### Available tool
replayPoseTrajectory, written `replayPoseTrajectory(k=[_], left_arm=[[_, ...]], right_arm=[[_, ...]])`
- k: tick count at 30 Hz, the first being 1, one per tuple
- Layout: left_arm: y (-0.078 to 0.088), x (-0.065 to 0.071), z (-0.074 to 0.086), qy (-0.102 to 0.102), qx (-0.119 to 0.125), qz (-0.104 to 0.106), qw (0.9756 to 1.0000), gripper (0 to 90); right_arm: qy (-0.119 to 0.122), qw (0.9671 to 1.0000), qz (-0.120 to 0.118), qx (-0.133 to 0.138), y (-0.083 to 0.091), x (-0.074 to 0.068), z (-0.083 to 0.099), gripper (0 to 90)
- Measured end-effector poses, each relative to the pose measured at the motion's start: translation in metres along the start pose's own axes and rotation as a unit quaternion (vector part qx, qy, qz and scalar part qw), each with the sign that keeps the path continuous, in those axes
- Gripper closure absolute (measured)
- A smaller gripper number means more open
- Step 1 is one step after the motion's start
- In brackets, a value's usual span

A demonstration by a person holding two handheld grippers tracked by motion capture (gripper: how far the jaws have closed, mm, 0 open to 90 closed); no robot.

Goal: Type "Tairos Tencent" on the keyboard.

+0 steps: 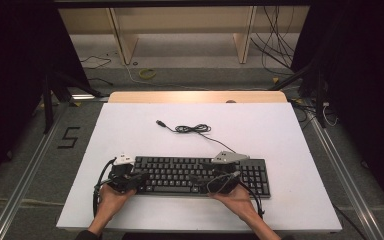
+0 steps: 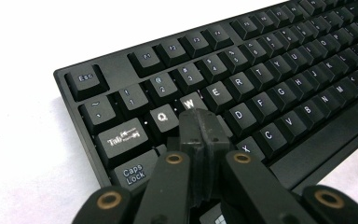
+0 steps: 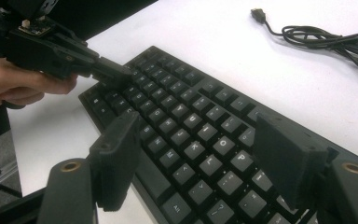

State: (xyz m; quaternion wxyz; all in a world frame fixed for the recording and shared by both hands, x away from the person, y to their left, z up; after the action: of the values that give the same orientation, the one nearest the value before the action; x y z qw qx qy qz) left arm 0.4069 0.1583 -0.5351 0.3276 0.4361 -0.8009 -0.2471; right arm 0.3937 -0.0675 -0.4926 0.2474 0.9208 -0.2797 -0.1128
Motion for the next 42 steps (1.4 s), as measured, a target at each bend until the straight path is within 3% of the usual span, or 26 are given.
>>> replayPoseTrajectory(k=[6,16,24,42], left_arm=[[0.0,0.001,0.0,-0.004,-0.002,-0.001,1.0,89.3],[0.007,0.005,-0.003,-0.001,0.016,0.005,0.9999,85.3],[0.014,0.01,-0.005,-0.001,0.031,0.02,0.9993,76.5],[0.028,0.018,-0.006,0.018,0.063,0.055,0.9963,50.0]], right_arm=[[-0.002,1.0,0.001,0.0,0.001,0.0,0.001,32.9],[-0.001,1.0,0.001,0.0,-0.001,0.001,0.001,32.4],[0.0,1.0,0.003,0.0,-0.003,0.001,-0.002,32.4],[0.003,1.0,0.004,-0.002,-0.017,0.001,-0.011,36.5]])
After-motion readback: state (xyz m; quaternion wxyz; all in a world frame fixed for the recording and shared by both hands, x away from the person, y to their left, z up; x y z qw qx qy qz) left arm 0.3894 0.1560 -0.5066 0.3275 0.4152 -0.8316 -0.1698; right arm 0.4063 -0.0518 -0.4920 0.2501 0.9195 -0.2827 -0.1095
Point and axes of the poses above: each handheld gripper's, and its own axes: y roughly backward along the jaws, z roughly out of its underside, x roughly to its right, the point moved 8 cm from there along -y, roughly forward along the jaws, and after that the axes turned 10 degrees about y, right-handed, at the moved point
